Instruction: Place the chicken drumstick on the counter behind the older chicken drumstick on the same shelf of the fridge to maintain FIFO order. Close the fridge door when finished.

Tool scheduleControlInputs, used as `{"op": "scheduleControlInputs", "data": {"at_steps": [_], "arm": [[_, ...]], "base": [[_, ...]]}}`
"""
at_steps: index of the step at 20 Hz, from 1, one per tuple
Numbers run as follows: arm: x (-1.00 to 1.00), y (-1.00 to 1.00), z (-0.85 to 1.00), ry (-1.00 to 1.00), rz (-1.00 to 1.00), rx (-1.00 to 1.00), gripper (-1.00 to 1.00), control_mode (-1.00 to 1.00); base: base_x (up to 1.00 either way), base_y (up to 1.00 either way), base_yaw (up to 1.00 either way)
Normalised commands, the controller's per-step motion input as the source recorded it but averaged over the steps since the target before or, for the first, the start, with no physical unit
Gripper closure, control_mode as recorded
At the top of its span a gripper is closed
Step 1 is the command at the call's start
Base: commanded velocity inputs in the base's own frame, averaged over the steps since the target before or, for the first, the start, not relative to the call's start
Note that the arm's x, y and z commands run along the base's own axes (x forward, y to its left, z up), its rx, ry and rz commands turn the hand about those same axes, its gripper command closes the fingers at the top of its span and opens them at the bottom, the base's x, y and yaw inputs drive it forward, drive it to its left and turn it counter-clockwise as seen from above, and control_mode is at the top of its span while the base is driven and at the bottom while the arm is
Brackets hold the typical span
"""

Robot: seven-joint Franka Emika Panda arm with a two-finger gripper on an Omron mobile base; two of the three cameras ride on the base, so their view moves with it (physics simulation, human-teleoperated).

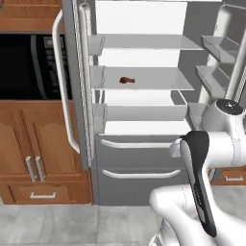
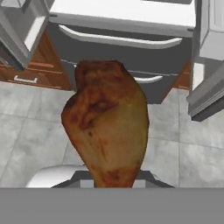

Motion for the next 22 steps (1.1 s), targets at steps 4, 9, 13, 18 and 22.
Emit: {"op": "scheduleControlInputs", "data": {"at_steps": [4, 9, 13, 18, 22], "arm": [[0.00, 0.00, 0.00, 0.00, 0.00, 0.00, 1.00, 1.00], [0.00, 0.00, 0.00, 0.00, 0.00, 0.00, 1.00, 1.00], [0.00, 0.00, 0.00, 0.00, 0.00, 0.00, 1.00, 1.00], [0.00, 0.00, 0.00, 0.00, 0.00, 0.00, 1.00, 1.00], [0.00, 0.00, 0.00, 0.00, 0.00, 0.00, 1.00, 1.00]], "base": [[0.69, 0.31, -0.22], [0.59, 0.20, -0.20], [0.44, 0.07, -0.21], [0.71, 0.38, -0.15], [0.73, 0.14, -0.10]]}}
